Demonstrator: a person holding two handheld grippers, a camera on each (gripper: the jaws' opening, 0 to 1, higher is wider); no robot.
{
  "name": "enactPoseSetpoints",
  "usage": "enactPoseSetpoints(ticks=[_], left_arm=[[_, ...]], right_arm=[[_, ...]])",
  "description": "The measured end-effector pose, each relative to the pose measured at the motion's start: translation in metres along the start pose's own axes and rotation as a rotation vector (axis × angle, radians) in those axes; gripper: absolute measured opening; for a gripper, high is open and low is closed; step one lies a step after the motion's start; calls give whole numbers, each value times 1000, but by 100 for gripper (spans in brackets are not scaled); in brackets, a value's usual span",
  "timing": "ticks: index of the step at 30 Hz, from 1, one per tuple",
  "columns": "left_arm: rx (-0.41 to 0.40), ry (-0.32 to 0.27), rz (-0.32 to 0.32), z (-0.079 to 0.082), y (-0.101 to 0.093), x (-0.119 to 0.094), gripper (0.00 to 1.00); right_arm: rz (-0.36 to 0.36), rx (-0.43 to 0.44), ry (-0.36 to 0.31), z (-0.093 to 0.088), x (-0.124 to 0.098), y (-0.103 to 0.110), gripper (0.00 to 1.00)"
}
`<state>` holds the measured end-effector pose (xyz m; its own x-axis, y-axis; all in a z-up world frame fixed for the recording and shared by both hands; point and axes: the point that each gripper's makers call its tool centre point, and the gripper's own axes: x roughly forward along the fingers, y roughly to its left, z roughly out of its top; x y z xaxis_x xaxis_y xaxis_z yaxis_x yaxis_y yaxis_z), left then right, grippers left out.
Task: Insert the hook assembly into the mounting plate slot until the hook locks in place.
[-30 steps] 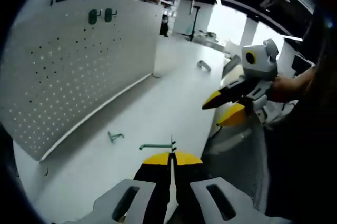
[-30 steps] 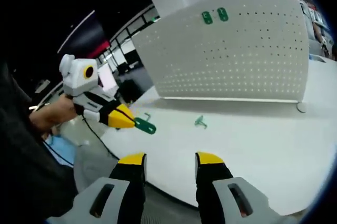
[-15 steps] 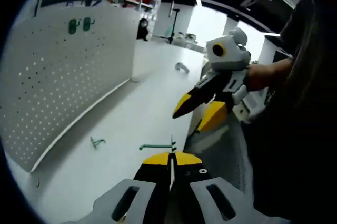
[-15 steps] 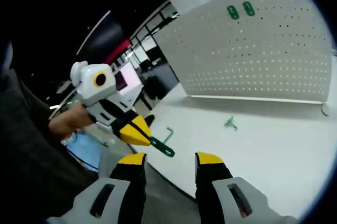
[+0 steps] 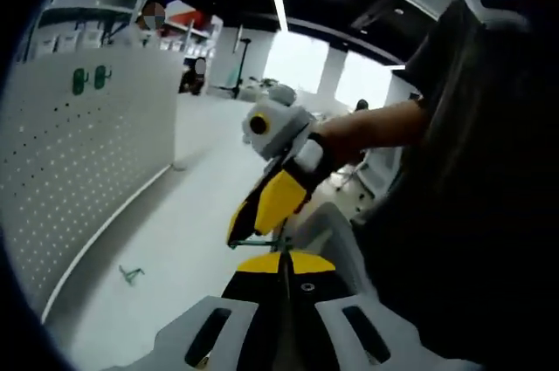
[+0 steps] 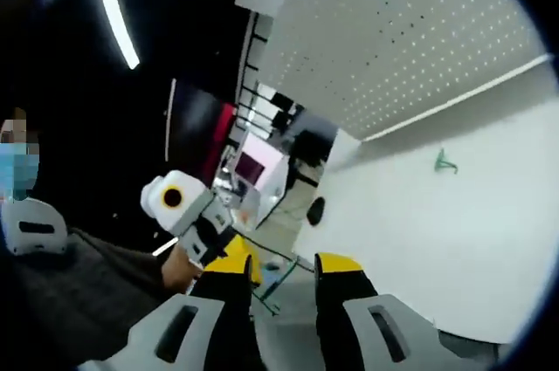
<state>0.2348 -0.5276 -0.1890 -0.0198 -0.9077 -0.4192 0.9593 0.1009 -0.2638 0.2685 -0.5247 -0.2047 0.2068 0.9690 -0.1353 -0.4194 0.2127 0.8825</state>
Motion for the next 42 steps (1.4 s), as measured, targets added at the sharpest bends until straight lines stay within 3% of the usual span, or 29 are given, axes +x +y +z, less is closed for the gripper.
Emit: enactPoseSetpoints(ticks=[2, 5, 10, 12, 15, 18, 21, 23, 24, 25, 27, 28, 31, 35, 39, 42], left_arm=[[5, -18, -15, 6, -2, -1, 1], [2, -40, -48, 12, -5, -1, 1], [-6, -80, -78, 22, -9, -5, 1], [-6, -84, -84, 22, -8, -6, 1], [-10, -86, -82, 22, -7, -5, 2], [0, -67, -40, 15, 3, -4, 2], [-56, -75, -12, 11, 14, -1, 4], [-106, -60, 18, 4, 22, 1, 3], [-109, -58, 28, 2, 26, 2, 2], [-131, -77, 49, 2, 32, 3, 2], [-243, -100, 74, 1, 41, 4, 3], [-264, -110, 82, 0, 44, 3, 5], [-359, -137, 111, 1, 50, 4, 25], [-356, -119, 138, -3, 52, 8, 43], [-387, -112, 159, -7, 52, 13, 59], [-426, -116, 184, -10, 54, 15, 63]], right_arm=[[46, 30, 24, -2, 2, 7, 22], [130, 121, 11, 3, 2, 17, 14], [191, 203, -4, 6, 0, 19, 5], [245, 294, -34, 11, -1, 24, 4], [277, 303, -73, 17, -3, 27, 1], [279, 247, -104, 22, -3, 32, 0], [205, 156, -115, 27, -1, 25, 0], [153, 69, -111, 30, 0, 21, 0], [103, -14, -115, 35, 0, 16, 0], [67, -69, -110, 36, 0, 14, 0], [-4, -190, -79, 38, 0, 10, 0], [-44, -256, -77, 41, 1, 7, 0], [-151, -415, -61, 46, 0, 1, 0], [-254, -617, -36, 50, -1, -4, 0], [-300, -660, -75, 56, -3, -5, 0], [-351, -664, -143, 68, -10, -8, 0]])
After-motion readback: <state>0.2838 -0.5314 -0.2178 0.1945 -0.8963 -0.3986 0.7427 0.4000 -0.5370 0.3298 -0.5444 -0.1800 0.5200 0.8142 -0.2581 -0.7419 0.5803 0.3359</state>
